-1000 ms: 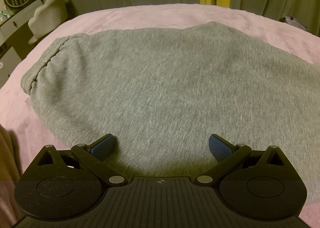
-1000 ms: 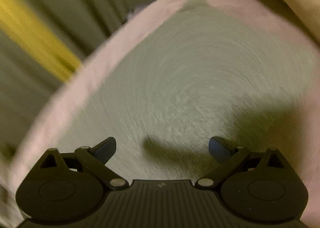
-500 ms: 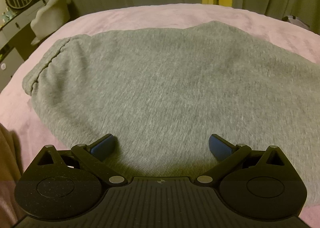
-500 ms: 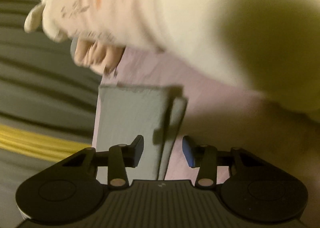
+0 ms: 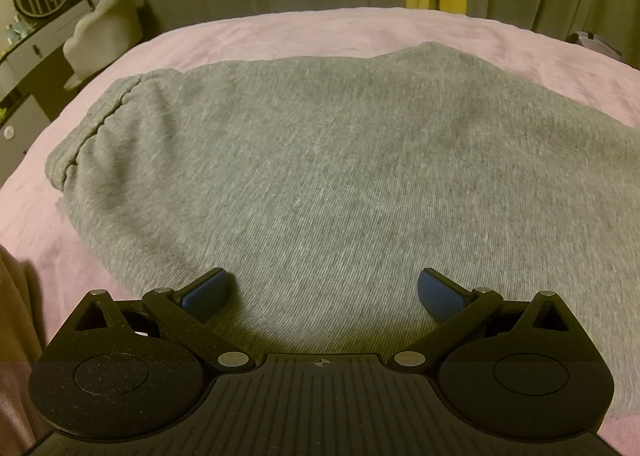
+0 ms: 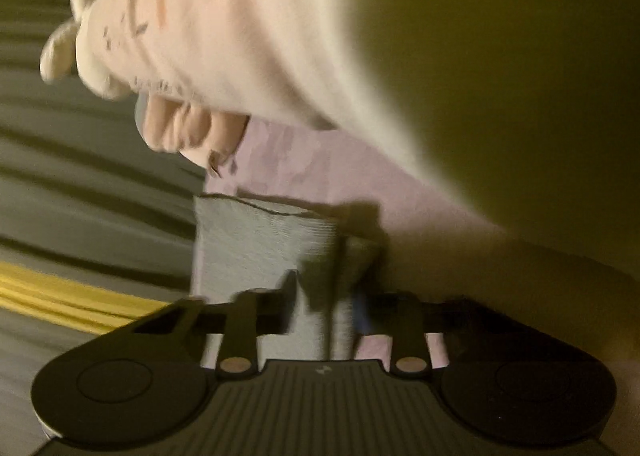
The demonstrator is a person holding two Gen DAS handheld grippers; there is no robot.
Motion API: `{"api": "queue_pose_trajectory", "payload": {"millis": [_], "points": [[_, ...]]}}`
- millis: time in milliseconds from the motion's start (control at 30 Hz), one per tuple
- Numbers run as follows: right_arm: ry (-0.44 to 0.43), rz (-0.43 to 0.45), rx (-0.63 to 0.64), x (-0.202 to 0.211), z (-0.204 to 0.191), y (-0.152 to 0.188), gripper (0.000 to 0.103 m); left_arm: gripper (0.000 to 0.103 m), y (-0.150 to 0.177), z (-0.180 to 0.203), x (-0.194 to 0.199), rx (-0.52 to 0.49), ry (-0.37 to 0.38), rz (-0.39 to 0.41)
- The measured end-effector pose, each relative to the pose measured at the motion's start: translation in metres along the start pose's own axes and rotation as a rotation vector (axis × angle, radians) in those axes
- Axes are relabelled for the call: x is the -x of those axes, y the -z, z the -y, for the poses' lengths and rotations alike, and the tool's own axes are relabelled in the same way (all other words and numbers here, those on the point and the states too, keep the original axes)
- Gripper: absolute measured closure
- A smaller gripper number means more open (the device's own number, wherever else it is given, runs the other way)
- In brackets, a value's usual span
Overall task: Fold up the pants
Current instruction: 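Grasp the sweatpants leg edge with the right tool, then lift the grasped sweatpants edge with the right tool and fold it over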
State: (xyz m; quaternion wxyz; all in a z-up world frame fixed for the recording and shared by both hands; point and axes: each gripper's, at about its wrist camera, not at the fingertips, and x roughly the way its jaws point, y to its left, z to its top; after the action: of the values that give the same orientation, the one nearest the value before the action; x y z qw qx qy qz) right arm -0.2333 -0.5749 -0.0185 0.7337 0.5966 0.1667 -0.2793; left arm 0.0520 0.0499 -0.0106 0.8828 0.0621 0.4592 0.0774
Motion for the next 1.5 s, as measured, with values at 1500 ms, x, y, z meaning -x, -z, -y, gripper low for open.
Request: {"api": "queue_pose_trajectory", "payload": {"millis": [1500], "points": [[-0.171, -0.393, 1.475, -0.026, -0.219, 0.344, 0.092, 0.0, 0.005, -0.03, 0.029, 0.215, 0.006, 0.197]]}}
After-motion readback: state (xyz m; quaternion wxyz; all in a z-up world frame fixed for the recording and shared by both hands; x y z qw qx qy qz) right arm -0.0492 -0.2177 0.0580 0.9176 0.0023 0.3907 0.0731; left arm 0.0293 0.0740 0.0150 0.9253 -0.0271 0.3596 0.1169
